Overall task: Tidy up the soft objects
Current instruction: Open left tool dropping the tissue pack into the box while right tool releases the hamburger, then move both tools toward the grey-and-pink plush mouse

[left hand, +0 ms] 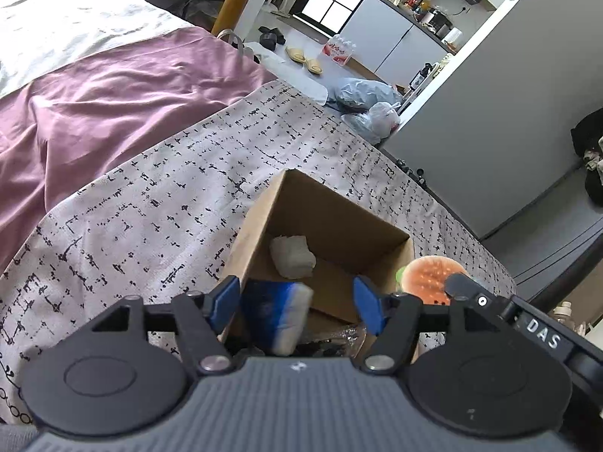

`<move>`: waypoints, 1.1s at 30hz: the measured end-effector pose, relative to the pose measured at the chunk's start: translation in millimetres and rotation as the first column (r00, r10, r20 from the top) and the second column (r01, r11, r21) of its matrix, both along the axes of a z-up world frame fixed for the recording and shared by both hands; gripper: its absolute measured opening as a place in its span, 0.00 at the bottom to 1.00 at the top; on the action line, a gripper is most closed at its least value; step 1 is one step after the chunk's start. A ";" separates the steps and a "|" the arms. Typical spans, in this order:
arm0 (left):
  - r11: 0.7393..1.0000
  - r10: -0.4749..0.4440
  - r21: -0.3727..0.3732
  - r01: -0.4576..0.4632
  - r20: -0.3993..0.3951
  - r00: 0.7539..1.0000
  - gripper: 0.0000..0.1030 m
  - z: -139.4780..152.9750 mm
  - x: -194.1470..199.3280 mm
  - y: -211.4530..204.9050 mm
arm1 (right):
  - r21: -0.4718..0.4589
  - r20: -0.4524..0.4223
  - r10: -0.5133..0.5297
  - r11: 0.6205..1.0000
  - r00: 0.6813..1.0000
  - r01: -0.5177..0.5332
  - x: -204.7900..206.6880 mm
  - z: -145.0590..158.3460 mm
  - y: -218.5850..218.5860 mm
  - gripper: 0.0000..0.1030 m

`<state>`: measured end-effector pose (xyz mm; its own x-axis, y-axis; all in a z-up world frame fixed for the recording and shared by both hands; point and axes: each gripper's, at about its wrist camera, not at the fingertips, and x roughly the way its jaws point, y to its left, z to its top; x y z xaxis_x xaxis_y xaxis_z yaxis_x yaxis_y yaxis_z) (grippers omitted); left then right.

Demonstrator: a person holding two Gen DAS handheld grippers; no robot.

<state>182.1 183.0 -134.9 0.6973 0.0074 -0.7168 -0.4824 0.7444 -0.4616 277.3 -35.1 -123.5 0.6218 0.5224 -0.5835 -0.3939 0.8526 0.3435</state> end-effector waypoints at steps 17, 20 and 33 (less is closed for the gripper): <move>1.000 -0.018 0.013 0.018 -0.028 0.999 0.70 -1.9 2.1 -2.1 | 0.001 -0.044 -0.045 0.999 0.998 0.045 -5.9 -1.9 -27.0 0.28; 0.999 -0.025 0.029 0.026 -0.032 0.999 0.70 -0.2 2.1 -5.0 | -0.001 -0.046 -0.062 0.998 0.997 0.062 -10.4 -2.1 -40.7 0.28; 0.981 -0.074 0.172 0.090 -0.100 0.992 0.70 19.7 2.5 -35.3 | 0.031 -0.037 -0.022 0.999 0.999 0.023 -24.1 4.4 -80.8 0.42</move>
<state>184.6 147.7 -115.2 0.6314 0.0850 -0.7708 -0.4510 0.8489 -0.2757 253.2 -116.0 -119.1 0.6118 0.5272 -0.5897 -0.3615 0.8494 0.3844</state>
